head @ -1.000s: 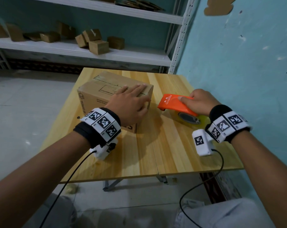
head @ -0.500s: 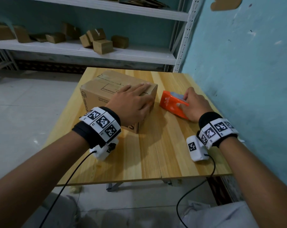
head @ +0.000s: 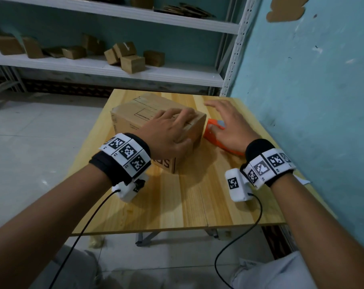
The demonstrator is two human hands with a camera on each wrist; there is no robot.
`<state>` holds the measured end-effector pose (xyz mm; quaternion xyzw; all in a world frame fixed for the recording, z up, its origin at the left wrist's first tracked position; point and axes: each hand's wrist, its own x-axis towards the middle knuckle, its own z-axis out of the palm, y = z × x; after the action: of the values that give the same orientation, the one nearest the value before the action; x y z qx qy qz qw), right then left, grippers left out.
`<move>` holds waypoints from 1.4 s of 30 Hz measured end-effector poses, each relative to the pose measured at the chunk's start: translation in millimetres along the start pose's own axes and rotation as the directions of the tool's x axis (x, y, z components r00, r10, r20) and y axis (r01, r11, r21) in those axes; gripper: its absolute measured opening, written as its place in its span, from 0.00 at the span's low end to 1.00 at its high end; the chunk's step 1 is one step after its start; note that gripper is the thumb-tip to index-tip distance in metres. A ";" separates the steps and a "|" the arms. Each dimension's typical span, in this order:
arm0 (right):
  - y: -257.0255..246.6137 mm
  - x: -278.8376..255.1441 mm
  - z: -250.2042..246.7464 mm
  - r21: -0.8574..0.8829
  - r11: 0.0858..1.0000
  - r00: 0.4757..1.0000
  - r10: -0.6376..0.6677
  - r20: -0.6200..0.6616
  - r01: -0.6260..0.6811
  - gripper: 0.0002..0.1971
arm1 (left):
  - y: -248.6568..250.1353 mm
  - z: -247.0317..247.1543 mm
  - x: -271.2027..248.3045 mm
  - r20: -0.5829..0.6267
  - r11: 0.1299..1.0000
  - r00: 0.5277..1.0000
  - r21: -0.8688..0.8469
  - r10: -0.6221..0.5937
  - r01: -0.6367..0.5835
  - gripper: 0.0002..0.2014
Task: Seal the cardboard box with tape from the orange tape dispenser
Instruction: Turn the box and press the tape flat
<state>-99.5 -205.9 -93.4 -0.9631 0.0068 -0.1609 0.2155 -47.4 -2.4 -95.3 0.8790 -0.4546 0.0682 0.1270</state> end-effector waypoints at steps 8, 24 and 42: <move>-15.0 -0.6 9.4 0.004 0.986 0.979 -0.168 0.114 0.168 0.31 | -13.1 -19.7 -13.9 0.076 0.991 0.997 -0.133 0.013 -0.003 0.33; -31.9 3.7 28.4 -0.162 0.975 0.985 -0.165 -0.054 0.154 0.29 | -38.1 -14.6 -18.7 -0.055 0.999 0.998 -0.019 -0.039 0.038 0.26; -37.6 4.0 29.8 -0.234 0.958 0.982 -0.183 -0.049 0.167 0.26 | -39.7 -10.5 -19.5 -0.083 0.995 0.994 0.070 -0.066 0.072 0.27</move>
<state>-88.4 -159.8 -101.9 -0.9721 -0.0523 -0.2114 0.0876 -26.3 37.9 -96.3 0.8947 -0.4156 0.1158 0.1156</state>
